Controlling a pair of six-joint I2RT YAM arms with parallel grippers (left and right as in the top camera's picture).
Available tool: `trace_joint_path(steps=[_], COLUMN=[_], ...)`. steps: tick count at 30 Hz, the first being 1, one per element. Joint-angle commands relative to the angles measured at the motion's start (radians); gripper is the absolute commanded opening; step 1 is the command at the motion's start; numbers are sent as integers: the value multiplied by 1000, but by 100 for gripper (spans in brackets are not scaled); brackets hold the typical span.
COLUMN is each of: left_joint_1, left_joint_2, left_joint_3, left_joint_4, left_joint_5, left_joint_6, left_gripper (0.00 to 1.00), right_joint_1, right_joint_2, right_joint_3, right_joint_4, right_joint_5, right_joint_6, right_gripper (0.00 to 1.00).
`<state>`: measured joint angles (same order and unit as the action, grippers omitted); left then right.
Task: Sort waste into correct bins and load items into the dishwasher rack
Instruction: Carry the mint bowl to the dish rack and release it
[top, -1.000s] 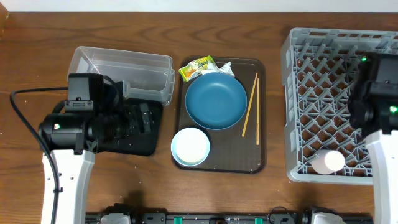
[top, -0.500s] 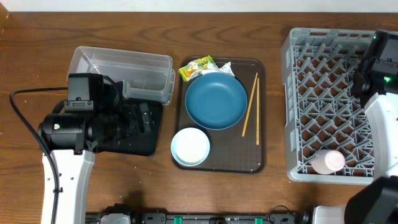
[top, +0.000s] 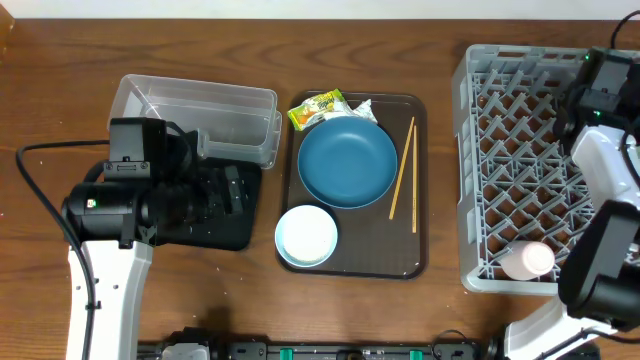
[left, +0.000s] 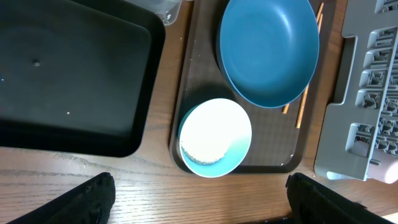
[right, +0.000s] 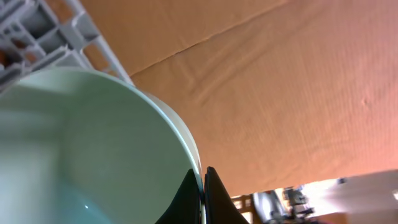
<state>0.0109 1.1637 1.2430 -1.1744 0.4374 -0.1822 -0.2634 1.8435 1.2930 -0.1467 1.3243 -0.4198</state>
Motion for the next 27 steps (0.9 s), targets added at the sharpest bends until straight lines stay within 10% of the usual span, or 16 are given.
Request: trace_joint_path(steps=[1, 16, 21, 27], left_joint_1=[-1, -1, -1, -1], left_joint_2=[-2, -2, -2, -2], left_joint_3=[16, 16, 16, 16], left_joint_4=[-3, -3, -3, -3], left_joint_5=[-13, -13, -13, -13], left_joint_6=[17, 17, 17, 17], left_gripper=[90, 90, 90, 90], right_joint_1=[-6, 109, 156, 245], right_joint_2=[31, 139, 137, 90], right_joint_3=[6, 6, 6, 7], right_joint_4=[15, 47, 116, 199], right_joint_5=[40, -20, -21, -39], right_joint_6=[-68, -121, -145, -156], right_gripper=[1, 6, 53, 73])
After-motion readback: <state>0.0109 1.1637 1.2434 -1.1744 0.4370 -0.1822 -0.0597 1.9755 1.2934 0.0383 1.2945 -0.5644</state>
